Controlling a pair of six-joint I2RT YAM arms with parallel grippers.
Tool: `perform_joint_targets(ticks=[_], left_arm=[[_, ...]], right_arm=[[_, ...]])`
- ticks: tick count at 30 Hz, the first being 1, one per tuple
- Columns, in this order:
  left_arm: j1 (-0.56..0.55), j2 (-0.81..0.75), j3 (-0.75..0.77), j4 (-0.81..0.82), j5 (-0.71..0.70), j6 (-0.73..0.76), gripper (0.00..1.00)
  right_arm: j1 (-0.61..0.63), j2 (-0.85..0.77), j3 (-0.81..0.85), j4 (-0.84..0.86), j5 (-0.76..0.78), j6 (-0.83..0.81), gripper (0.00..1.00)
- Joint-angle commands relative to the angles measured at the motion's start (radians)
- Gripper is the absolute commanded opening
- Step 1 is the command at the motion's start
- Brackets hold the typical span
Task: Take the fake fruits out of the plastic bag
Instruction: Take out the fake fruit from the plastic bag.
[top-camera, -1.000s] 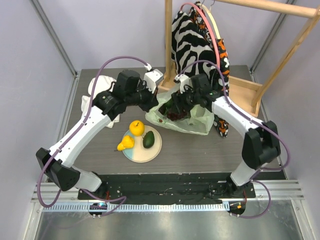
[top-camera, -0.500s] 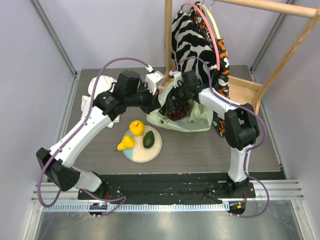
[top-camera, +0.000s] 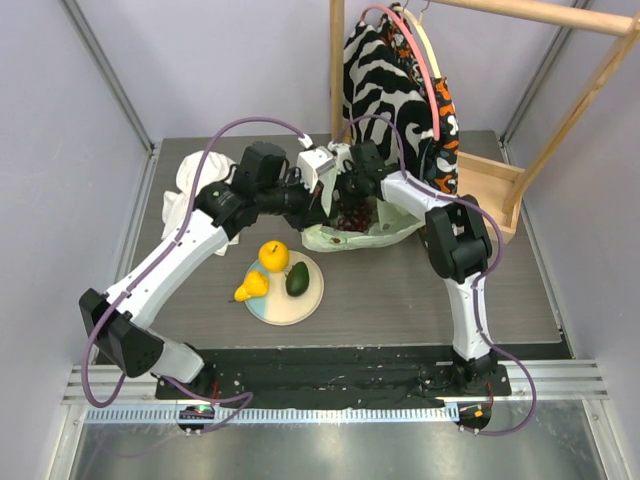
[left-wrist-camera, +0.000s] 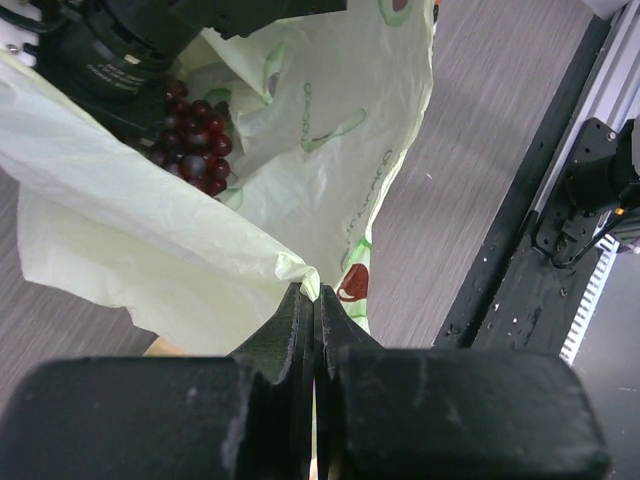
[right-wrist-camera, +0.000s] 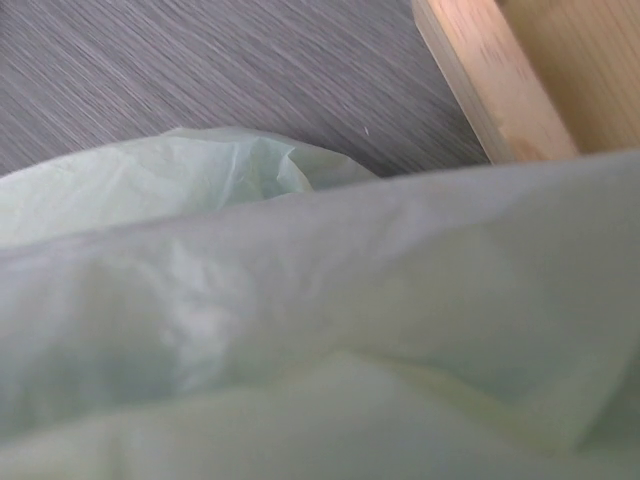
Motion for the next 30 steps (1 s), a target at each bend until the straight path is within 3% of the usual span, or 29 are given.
perform_joint_targets(ticks=[1, 4, 10, 13, 14, 16, 17, 18, 25, 30], left_arm=[[-0.003, 0.000, 0.027, 0.033, 0.059, -0.020, 0.00], [-0.003, 0.007, 0.032, 0.041, 0.062, -0.024, 0.00], [-0.003, 0.015, 0.040, 0.043, 0.041, -0.008, 0.00], [-0.003, 0.009, 0.030, 0.040, 0.021, -0.005, 0.00], [-0.003, 0.007, 0.026, 0.041, 0.008, -0.005, 0.00], [-0.001, 0.004, 0.015, 0.043, -0.005, 0.021, 0.00], [0.000, 0.000, 0.012, 0.044, -0.016, 0.025, 0.00], [0.002, -0.002, 0.009, 0.043, -0.018, 0.030, 0.00], [0.037, -0.045, -0.045, 0.012, -0.065, 0.113, 0.00], [0.043, -0.107, -0.124, -0.037, -0.090, 0.193, 0.00]], right_arm=[[0.015, 0.035, 0.080, 0.041, -0.060, 0.015, 0.91], [0.024, 0.064, 0.096, 0.041, -0.092, 0.015, 0.91], [0.029, 0.084, 0.106, 0.029, -0.031, -0.014, 0.74], [0.019, 0.058, 0.108, 0.015, -0.077, -0.048, 0.48], [0.019, 0.030, 0.102, 0.009, -0.084, -0.057, 0.34], [0.013, -0.002, 0.094, -0.017, -0.109, -0.091, 0.27], [0.012, -0.023, 0.077, -0.028, -0.111, -0.101, 0.06], [0.013, -0.075, 0.057, -0.034, -0.094, -0.114, 0.01], [0.010, -0.364, -0.173, -0.072, -0.065, -0.220, 0.02], [0.012, -0.557, -0.435, -0.122, -0.023, -0.287, 0.02]])
